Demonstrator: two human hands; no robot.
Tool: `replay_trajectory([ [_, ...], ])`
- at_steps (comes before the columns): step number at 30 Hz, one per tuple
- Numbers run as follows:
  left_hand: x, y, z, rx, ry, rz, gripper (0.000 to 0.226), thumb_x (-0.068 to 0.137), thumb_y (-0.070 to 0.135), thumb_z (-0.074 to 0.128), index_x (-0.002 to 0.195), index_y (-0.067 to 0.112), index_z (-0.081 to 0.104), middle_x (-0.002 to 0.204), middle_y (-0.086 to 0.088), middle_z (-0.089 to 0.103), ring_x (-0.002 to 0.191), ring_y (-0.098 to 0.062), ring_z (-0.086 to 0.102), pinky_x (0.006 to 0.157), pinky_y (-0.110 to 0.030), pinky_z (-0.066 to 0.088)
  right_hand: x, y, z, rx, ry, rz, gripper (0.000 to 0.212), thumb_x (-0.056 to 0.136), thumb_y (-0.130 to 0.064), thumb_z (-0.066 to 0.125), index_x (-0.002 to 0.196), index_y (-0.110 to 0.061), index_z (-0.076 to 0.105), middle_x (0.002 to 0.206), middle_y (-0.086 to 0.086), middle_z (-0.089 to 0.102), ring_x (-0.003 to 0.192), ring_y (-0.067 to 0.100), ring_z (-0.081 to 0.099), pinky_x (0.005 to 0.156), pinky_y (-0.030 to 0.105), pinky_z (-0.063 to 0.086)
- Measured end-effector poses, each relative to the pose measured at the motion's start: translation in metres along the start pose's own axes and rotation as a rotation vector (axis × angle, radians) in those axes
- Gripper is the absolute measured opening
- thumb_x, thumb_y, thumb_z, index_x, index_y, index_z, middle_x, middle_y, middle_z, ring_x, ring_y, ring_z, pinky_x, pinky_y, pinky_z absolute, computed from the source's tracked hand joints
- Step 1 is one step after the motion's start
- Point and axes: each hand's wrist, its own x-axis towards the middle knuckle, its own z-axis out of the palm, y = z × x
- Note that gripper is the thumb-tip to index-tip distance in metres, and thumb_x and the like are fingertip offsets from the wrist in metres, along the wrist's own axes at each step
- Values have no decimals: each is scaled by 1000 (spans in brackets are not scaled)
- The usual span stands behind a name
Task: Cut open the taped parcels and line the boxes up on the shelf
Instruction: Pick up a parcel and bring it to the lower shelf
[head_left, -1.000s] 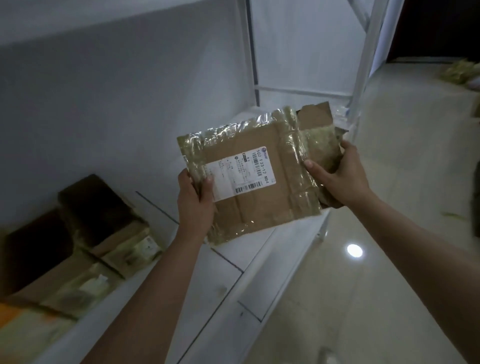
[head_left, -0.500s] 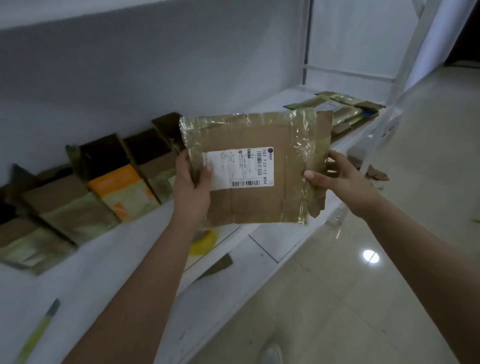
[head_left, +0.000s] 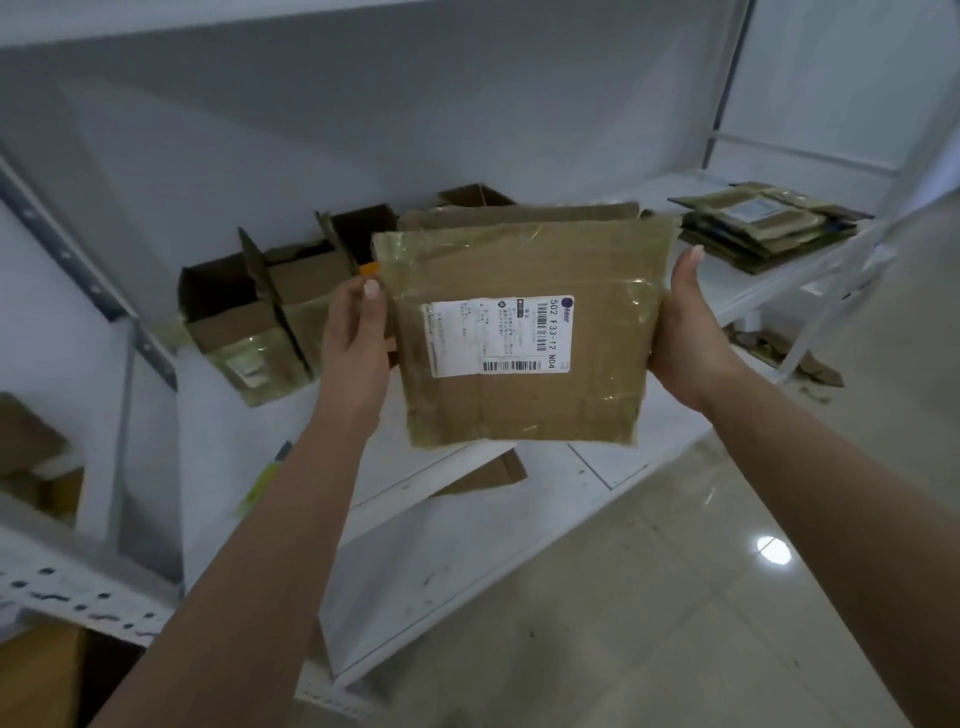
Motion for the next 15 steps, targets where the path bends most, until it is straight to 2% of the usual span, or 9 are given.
replay_trajectory([
  [3,13,-1,-33,-110,75,-71,23,103,44,40,94,39,61,101,10,71,95,-12,70,73,-31,57,9,1,36,56,2,-8,75,92,-72,5,118,-36,65,122,0,69,121,19,60,114,51,34],
  [6,28,-8,-72,-149,133,-151,21,101,44,46,91,34,62,88,8,73,80,-10,71,68,-31,56,25,9,77,145,5,19,70,95,-70,14,124,-28,61,122,4,69,119,23,62,111,51,38],
  [9,39,-20,-113,-168,122,-215,23,97,47,54,107,27,62,91,5,72,78,-12,70,68,-32,54,39,22,122,165,23,55,60,97,-66,25,118,-25,64,110,7,74,104,24,70,93,45,52],
  [10,41,-25,-124,-173,111,-236,28,96,48,55,114,28,62,92,6,73,78,-13,70,66,-32,54,43,28,136,178,34,74,56,97,-65,30,111,-25,66,103,6,75,96,23,72,84,41,56],
  [12,44,-35,-143,-210,95,-252,26,95,47,57,116,33,61,94,9,74,81,-12,71,63,-30,56,50,41,157,207,48,110,52,96,-64,36,108,-23,66,97,6,76,89,22,74,71,34,58],
  [15,49,-49,-158,-271,73,-278,21,95,38,61,114,30,63,97,10,75,88,-8,72,66,-26,56,55,57,171,263,62,138,53,93,-64,43,116,-22,66,104,9,75,96,25,72,79,39,57],
])
